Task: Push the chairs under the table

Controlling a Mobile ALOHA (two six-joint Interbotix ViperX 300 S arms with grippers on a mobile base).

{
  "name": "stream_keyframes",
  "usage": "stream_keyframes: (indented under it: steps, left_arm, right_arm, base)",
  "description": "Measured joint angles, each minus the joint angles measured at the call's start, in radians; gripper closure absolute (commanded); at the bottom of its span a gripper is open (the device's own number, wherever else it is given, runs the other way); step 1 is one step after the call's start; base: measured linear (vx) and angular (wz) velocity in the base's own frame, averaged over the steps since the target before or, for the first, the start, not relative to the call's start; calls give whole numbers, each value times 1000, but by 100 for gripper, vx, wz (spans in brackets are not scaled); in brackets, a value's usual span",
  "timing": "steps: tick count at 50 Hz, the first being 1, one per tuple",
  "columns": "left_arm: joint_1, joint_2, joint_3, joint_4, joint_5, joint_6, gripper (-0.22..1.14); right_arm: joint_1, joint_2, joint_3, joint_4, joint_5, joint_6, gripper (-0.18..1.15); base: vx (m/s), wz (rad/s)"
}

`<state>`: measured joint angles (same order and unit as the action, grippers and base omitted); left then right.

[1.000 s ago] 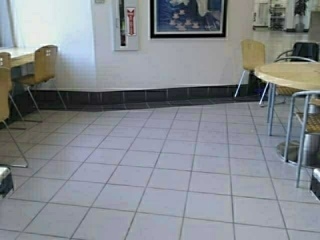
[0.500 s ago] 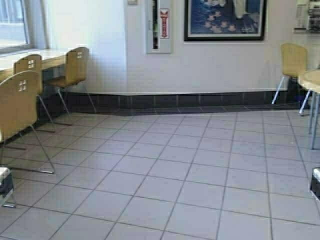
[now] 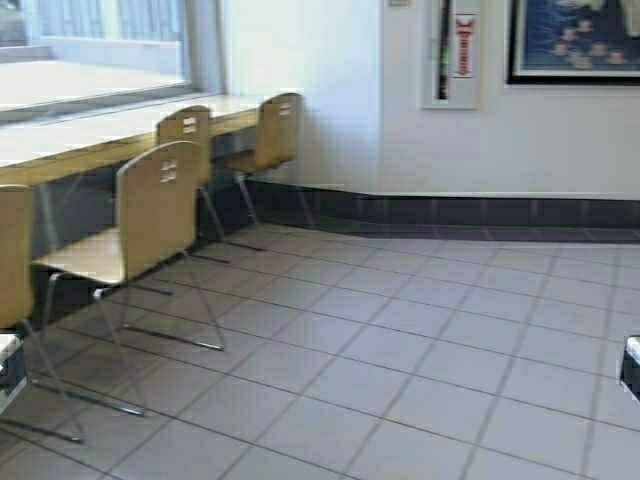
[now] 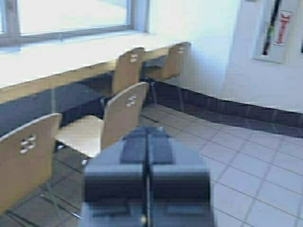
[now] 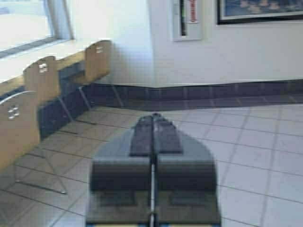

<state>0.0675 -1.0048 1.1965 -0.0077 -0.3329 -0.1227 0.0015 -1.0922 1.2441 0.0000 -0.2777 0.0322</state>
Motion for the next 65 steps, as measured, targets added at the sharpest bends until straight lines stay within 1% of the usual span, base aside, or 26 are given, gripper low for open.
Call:
stream_keyframes:
  steps: [50, 65]
  left_arm:
    - [0, 29, 5, -2, 0, -5, 88]
    - [0, 32, 11, -3, 0, -72, 88]
  right_arm:
    - [2, 3, 12, 3, 0, 5, 93]
    - [0, 18, 15, 3, -2, 5, 93]
  base:
    - [28, 47]
    - [17, 50]
